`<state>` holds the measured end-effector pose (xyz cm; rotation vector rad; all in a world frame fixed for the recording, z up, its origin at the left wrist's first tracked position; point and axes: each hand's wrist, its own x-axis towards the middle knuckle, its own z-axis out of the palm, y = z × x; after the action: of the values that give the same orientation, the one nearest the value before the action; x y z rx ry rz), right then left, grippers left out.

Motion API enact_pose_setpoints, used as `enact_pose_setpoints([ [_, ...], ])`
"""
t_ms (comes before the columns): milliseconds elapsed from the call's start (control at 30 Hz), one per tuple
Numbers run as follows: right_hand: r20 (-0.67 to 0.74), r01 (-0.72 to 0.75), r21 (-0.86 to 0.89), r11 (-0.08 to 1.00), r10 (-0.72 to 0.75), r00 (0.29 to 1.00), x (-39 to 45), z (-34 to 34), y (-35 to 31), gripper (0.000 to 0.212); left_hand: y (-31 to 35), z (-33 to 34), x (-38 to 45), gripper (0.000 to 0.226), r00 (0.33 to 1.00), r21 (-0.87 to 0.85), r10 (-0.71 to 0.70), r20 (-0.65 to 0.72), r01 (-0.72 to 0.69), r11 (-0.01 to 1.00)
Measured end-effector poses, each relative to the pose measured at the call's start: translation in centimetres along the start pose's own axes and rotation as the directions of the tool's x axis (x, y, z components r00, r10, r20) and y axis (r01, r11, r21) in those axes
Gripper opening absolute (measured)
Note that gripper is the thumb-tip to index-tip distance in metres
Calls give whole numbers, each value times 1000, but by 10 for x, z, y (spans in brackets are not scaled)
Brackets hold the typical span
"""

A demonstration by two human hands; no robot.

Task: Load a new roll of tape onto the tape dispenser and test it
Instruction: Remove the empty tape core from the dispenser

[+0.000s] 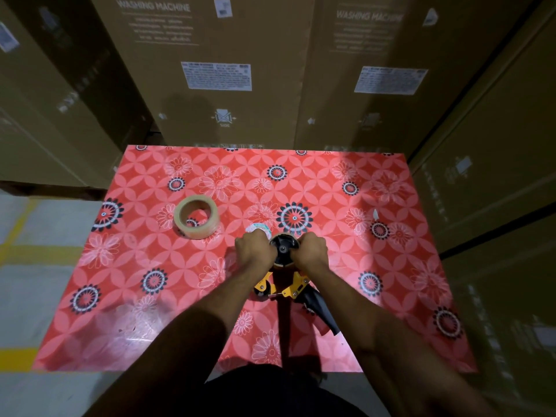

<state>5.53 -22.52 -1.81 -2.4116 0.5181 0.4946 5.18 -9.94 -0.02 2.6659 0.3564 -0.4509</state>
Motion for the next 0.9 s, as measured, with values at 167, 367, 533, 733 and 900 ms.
enact_pose_setpoints([
  [167,1,-21,-66,998,21,1000,1,-4,-12,12,6,-1,-1,32,998,-12,-64,3,64,998],
  [367,-38,-35,-119,992,30,999,-2,-5,-18,15,8,-3,2,21,997,-48,-80,-21,79,996],
  [533,-45,-11,-82,997,7,999,-10,-7,-19,21,-3,2,0,17,997,-103,-3,-76,-5,995],
  [733,-9,153,267,952,-156,988,-25,0,25,48,-39,7,-5,68,970,-670,-48,238,200,715],
  [900,-50,45,528,848,-22,999,-36,33,36,73,-67,70,29,122,947,-737,-180,267,321,595],
])
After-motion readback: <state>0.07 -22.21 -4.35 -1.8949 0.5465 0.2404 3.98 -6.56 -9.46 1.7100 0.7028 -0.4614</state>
